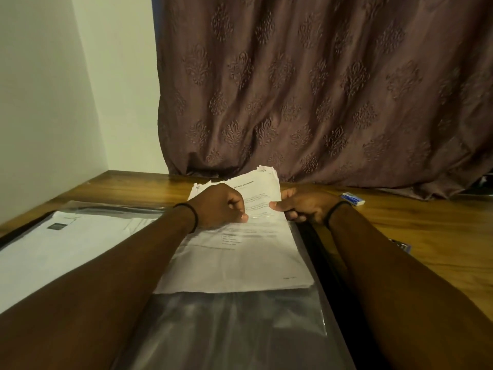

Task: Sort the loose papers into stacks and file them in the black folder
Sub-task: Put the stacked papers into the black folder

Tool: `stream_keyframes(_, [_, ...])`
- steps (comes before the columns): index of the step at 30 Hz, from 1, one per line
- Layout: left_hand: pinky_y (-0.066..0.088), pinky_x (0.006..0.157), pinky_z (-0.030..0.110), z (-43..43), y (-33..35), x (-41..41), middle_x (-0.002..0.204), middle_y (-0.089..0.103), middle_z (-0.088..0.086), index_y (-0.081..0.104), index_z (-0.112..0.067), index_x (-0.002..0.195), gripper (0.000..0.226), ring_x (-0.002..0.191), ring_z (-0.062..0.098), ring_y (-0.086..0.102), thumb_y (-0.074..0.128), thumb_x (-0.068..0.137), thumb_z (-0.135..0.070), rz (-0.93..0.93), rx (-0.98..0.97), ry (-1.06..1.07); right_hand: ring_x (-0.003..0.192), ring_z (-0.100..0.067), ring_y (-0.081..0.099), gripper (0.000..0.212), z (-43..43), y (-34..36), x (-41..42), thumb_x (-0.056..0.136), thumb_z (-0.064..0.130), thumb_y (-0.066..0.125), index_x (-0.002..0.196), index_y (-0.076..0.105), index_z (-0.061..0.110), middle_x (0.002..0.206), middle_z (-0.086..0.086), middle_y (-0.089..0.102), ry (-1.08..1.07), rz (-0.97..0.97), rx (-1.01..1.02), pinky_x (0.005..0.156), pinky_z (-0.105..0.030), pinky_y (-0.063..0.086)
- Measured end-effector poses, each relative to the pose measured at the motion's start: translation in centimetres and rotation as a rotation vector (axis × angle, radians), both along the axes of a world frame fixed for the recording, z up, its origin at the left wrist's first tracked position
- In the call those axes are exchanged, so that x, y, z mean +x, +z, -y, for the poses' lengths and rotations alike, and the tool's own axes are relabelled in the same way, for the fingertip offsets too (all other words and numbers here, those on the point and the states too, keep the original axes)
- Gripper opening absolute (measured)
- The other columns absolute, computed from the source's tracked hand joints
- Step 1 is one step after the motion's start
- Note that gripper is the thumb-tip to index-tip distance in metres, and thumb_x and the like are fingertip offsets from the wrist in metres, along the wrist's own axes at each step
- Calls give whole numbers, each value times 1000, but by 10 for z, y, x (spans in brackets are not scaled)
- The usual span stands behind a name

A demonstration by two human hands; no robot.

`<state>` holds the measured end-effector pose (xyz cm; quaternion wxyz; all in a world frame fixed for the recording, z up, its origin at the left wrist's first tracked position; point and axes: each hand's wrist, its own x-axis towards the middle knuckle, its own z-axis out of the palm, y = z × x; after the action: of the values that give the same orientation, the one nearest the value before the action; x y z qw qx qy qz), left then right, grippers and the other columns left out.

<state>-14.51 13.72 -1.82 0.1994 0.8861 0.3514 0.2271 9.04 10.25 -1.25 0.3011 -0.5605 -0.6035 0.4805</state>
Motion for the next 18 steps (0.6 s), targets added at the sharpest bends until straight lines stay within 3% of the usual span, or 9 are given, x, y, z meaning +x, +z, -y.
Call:
stream_keyframes(4, [41, 63, 17, -1, 1, 1, 57, 60, -14, 71, -11, 72, 16, 54, -3, 50, 76, 82, -23, 71, 18, -16, 38, -3, 34, 21, 5, 3, 0, 100, 13, 53, 117, 62, 5, 60, 8, 64, -57, -30, -21, 38, -13, 21])
stream_keyframes(9, [41, 62, 10, -4, 12, -15, 60, 63, -13, 72, -13, 76, 17, 58, -3, 52, 78, 81, -28, -102, -73, -54, 40, -4, 33, 31, -4, -8, 2, 100, 16, 54, 126, 60, 1, 98, -13, 71, -144, -70, 62, 37, -16, 19])
stream_keyframes(11, [45, 65, 17, -9, 14, -26, 67, 68, -3, 71, -14, 74, 19, 61, 3, 54, 79, 79, -31, -120, -114, -20, 41, -5, 30, 32, -2, -3, 4, 99, 18, 55, 128, 60, 6, 119, -11, 70, -63, -53, 27, 38, -17, 17])
stream_keyframes(13, [46, 61, 19, -10, 14, -32, 67, 66, 3, 71, -16, 72, 18, 61, 9, 53, 79, 79, -30, -114, -145, -16, 40, -4, 29, 32, -4, 0, 6, 98, 18, 56, 129, 60, 9, 123, -9, 68, -13, -26, -25, 38, -16, 15])
stream_keyframes(16, [41, 54, 15, -2, 11, -25, 57, 57, -8, 67, -16, 69, 19, 52, 6, 48, 78, 82, -23, -97, -151, -33, 35, -5, 27, 53, -14, -4, 10, 94, 24, 61, 140, 48, 0, 105, -22, 55, -15, 16, -94, 34, -15, 15])
stream_keyframes(18, [41, 57, 18, -2, 8, -22, 56, 56, -10, 64, -17, 67, 21, 52, 4, 48, 77, 83, -22, -58, -123, -29, 34, -5, 24, 67, -16, -3, 10, 90, 34, 66, 136, 43, -10, 84, -17, 45, -35, 62, -174, 35, -17, 12])
